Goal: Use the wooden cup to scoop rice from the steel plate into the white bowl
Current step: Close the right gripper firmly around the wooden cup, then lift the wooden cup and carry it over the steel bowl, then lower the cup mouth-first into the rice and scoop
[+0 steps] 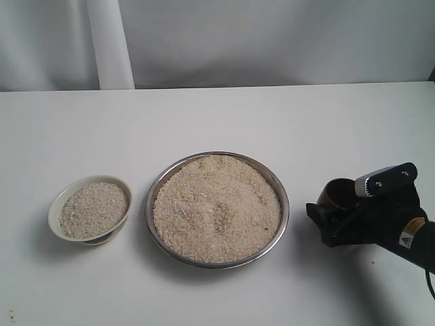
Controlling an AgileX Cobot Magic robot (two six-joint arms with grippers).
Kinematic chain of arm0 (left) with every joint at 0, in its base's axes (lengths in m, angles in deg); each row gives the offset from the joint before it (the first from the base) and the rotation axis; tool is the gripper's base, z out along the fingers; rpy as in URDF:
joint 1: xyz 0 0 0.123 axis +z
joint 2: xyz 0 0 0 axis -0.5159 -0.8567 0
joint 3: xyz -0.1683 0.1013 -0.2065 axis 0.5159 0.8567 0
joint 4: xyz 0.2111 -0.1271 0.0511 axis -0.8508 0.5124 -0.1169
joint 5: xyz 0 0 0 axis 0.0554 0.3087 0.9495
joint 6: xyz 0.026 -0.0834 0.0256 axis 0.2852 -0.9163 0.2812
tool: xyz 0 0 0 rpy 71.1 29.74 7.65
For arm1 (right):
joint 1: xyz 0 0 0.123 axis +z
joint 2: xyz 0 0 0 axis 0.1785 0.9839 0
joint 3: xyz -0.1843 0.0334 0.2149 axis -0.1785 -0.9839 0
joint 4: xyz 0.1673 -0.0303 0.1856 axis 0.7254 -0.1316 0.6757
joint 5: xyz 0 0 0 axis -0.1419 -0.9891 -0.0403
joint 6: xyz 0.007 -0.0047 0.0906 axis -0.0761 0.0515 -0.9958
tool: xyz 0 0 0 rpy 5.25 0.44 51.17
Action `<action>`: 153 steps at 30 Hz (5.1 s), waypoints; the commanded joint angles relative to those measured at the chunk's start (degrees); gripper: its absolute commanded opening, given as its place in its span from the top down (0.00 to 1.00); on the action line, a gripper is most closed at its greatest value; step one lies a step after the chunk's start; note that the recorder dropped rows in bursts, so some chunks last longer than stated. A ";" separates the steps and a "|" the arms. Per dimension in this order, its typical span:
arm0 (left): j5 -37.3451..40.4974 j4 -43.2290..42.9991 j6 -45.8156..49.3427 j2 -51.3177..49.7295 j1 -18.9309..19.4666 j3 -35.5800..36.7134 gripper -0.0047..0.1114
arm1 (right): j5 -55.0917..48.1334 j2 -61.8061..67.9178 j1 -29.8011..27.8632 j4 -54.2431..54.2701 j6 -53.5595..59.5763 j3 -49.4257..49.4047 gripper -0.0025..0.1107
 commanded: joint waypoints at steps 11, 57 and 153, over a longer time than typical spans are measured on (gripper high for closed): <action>-0.32 0.05 -0.25 -0.01 -0.09 0.11 0.96 | 2.15 0.01 0.06 -0.92 -3.35 0.13 0.47; -0.32 0.05 -0.25 -0.01 -0.09 0.11 0.96 | -13.87 -6.22 0.06 -3.66 0.91 4.75 0.98; -0.32 0.05 -0.25 -0.01 -0.09 0.11 0.96 | -126.39 16.77 47.45 -27.66 37.96 63.42 0.98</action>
